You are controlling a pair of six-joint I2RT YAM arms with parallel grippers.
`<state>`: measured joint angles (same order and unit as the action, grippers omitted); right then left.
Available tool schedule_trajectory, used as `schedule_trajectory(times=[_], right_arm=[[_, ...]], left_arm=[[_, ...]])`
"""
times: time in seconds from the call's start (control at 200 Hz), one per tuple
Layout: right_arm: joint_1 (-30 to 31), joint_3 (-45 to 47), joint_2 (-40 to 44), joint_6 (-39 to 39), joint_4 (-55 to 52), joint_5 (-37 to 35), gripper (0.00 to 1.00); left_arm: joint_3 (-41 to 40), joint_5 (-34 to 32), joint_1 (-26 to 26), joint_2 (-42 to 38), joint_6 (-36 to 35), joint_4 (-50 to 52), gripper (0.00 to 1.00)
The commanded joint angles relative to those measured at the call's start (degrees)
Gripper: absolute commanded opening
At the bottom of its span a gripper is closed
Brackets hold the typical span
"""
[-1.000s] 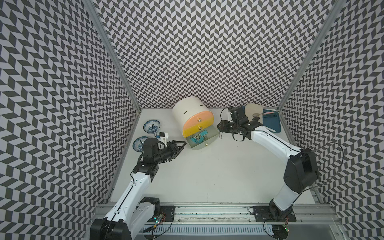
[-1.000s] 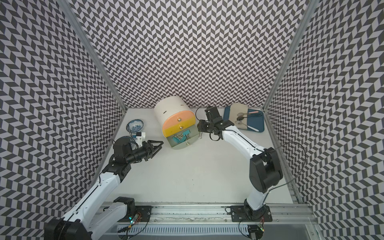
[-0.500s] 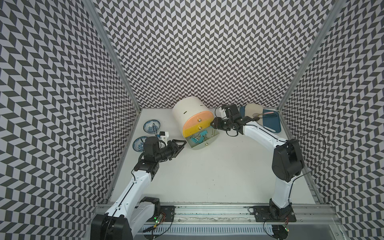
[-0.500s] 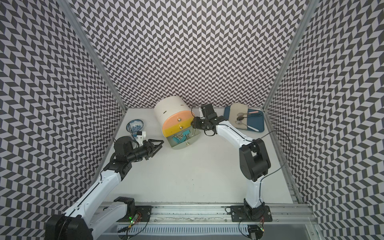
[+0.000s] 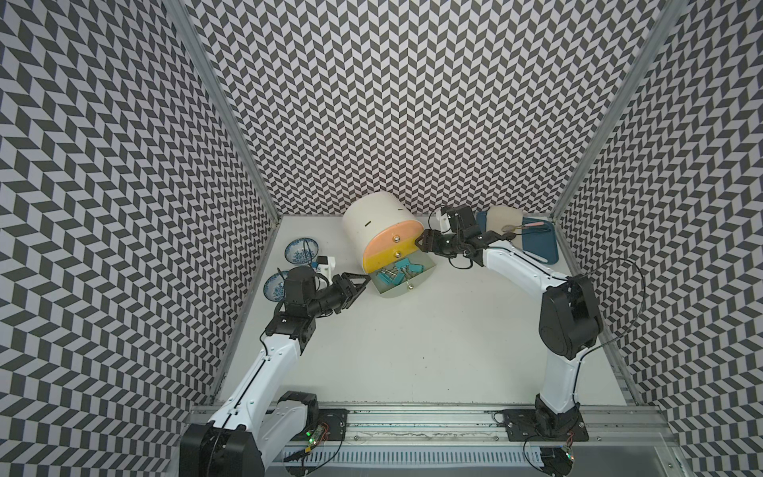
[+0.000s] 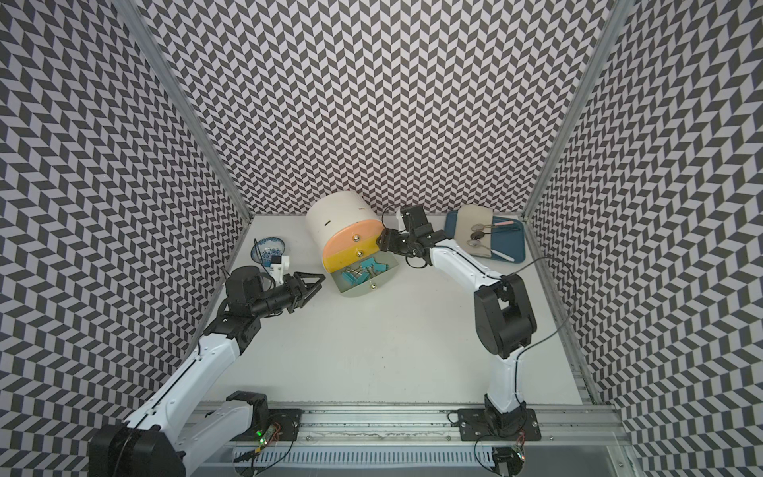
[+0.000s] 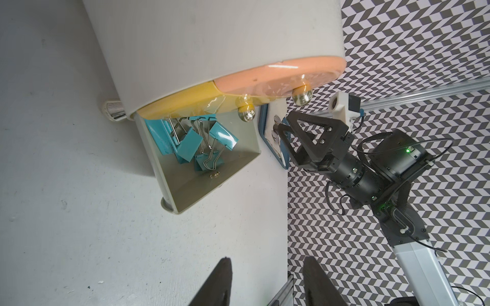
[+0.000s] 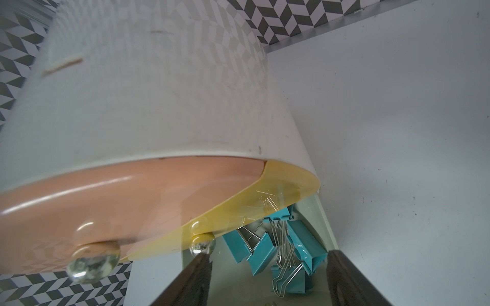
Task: Put the binder clips in the drawer according to color
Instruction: Place the binder clip in the drawer.
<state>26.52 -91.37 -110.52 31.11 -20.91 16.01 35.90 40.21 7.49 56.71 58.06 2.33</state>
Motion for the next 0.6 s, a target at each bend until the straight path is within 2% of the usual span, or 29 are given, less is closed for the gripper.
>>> schedule_trajectory(times=[0.0, 0.346, 0.591], right_arm=[[-0.24, 0.33, 2.26, 0.0, 2.71, 0.16, 0.73], [-0.25, 10.77, 10.56, -1.23, 6.06, 1.89, 0.6], [-0.24, 23.77, 16.92, 1.95, 14.51, 8.09, 0.55]], left_arm=[[2.06, 0.27, 0.21, -0.06, -1.5, 1.29, 0.48], [3.17, -0.6, -0.17, -2.23, -2.33, 3.74, 0.47], [2.09, -1.1, -0.25, -4.27, -2.1, 4.75, 0.47]])
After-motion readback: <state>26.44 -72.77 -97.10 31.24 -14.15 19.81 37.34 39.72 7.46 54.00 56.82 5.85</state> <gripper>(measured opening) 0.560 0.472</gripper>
